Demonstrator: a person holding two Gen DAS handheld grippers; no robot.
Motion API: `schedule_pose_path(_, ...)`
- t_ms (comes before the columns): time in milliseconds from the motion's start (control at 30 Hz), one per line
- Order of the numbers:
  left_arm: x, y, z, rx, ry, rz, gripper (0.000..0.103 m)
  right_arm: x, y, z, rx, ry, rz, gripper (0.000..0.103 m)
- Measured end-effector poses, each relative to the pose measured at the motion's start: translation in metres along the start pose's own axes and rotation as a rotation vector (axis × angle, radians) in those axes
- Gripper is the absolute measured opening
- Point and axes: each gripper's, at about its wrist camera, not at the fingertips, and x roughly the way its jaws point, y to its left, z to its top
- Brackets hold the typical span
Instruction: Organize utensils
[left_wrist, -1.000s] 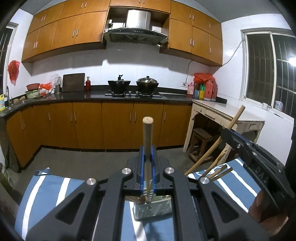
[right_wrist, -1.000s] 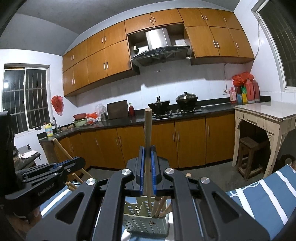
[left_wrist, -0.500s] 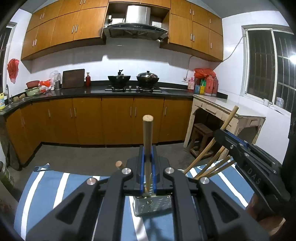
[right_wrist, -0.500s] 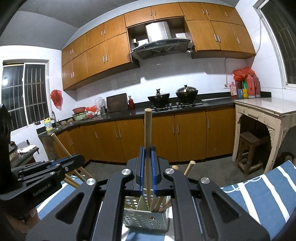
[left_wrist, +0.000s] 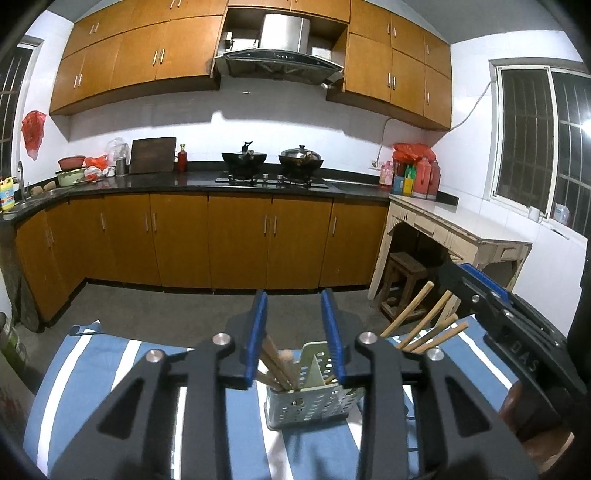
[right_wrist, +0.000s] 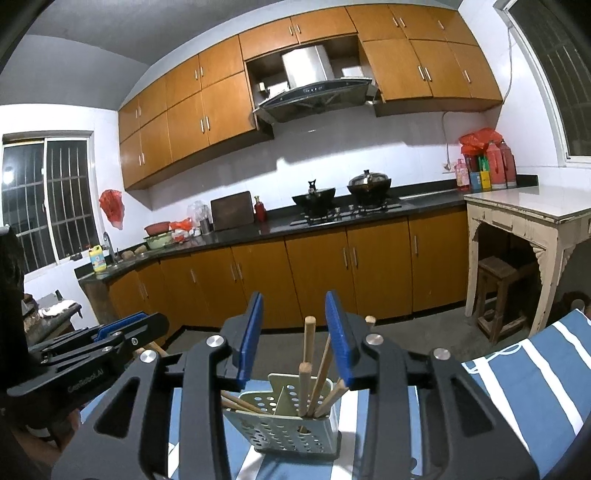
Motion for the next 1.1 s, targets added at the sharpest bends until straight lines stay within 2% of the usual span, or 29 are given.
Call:
schedule_pose_path(233,-0.026,-0.003,0.002,0.001,-0.033,0.000,0.042,-0.030,-0.002,0.004,0.007,-0.036,-0.007,0.046)
schedule_pose_path(433,-0.061,-0.005,-0.005,0.013,-0.061,0.007,0.051,-0.060,-0.002,0.003,0.026,-0.056,-0.005,0.058)
schedule_pose_path(533,-0.080,-0.003,-0.015,0.011,-0.067,0.013,0.057,-0.075,0.000,-0.003,0.026,-0.046,-0.006,0.064)
schedule_pose_path(800,-0.124,0.006,-0.059,-0.002,-0.063,0.040,0.077,-0.108,0.020,-0.035,-0.049,-0.003,0.002,0.089)
schedule_pose_path(900,-0.140,0.010,-0.080,-0.002,-0.062,0.067,0.083,-0.116,0.025,-0.050,-0.065,0.022,0.001,0.094)
schedule_pose_path(1100,-0.159,0.017,-0.100,-0.004,-0.077,0.116,0.093,-0.126,0.024,-0.072,-0.044,0.064,-0.013,0.101)
